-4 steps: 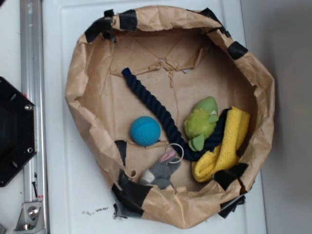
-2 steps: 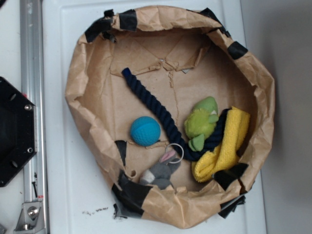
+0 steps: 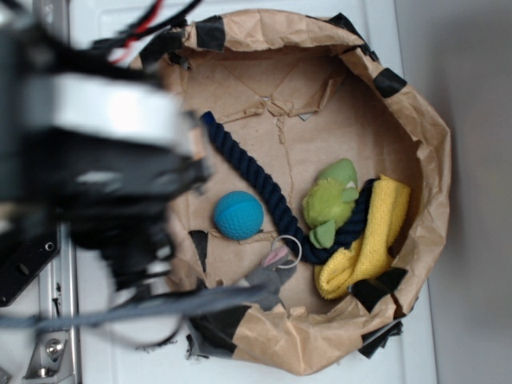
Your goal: Grab the blue ball.
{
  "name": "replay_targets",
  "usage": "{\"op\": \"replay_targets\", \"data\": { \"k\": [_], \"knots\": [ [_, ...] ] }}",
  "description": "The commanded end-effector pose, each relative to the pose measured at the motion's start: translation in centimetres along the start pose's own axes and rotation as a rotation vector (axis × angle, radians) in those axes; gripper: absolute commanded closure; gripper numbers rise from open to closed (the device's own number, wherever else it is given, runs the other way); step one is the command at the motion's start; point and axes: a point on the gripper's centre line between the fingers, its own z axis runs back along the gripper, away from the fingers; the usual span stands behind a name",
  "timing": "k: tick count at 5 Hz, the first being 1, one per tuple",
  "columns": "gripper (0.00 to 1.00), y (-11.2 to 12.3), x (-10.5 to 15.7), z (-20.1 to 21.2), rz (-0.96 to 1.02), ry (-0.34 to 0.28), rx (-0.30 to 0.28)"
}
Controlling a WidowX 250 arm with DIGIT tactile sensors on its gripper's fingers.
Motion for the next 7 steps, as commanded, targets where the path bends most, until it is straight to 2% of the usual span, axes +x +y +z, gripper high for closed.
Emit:
{"op": "replay_targets", "data": {
  "k": [1,2,3,4,5,6,7],
  "knots": [
    [0.00,1.2,5.0,-4.8,0.081,-0.083,-0.126],
    [0.00,-0.8,5.3,-9.8,0.023,-0.053,-0.174],
    [0.00,-4.0,4.9,-12.1,-0.064,0.000,-0.218],
    [0.00,-6.4,4.5,-14.4,-0.114,0.036,-0.206],
    [1.00,-6.6,4.2,-15.6,-0.106,0.078,-0.182],
    [1.00,-5.4,3.9,-14.2,-0.143,0.119,-0.071],
    [1.00,-2.7,4.0,-9.5,-0.185,-0.028,0.037]
  ]
}}
